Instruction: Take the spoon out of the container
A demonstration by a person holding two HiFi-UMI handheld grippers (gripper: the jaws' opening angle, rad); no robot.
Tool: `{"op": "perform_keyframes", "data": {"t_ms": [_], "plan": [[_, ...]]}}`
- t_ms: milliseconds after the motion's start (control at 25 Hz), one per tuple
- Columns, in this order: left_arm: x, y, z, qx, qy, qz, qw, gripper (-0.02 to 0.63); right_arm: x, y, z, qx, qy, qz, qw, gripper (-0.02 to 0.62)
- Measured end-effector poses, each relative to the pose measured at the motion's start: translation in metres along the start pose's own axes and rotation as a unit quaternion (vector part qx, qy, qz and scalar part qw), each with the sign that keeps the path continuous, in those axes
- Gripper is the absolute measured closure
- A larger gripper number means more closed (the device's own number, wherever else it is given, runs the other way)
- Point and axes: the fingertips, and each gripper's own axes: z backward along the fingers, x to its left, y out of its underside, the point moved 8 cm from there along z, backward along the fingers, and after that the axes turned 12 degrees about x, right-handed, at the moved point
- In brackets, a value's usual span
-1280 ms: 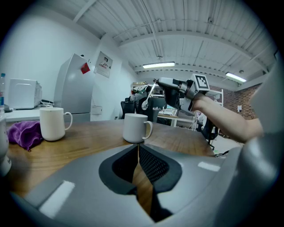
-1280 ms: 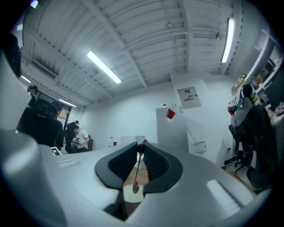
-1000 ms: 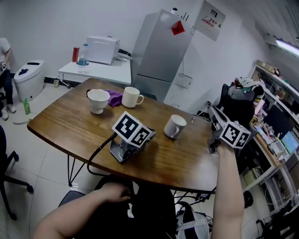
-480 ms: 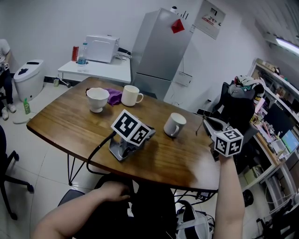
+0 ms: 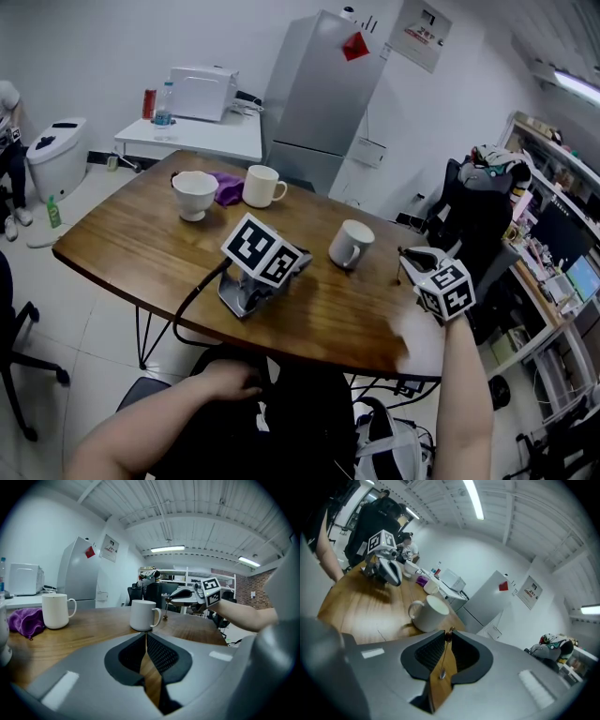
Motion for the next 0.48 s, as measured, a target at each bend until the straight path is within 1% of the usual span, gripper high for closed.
{"op": "perform_keyframes", "data": {"t_ms": [120, 240, 480], "plan": [[0.000, 0.000, 0.000, 0.000, 0.000, 0.000, 1.0000, 0.595, 0.011, 0.004, -0.007, 0.034, -0.005, 0.049, 0.998, 0.548], [-0.001, 0.000, 0.000, 0.000, 0.000, 0.000, 1.0000, 0.595, 0.023, 0.007, -0.014, 0.062, -0.023, 0.095, 0.993, 0.549], [-0.001, 0.001, 0.000, 0.000, 0.001, 0.000, 1.0000, 0.595, 0.045, 0.013, -0.027, 0.091, -0.099, 0.161, 0.978, 0.551]]}}
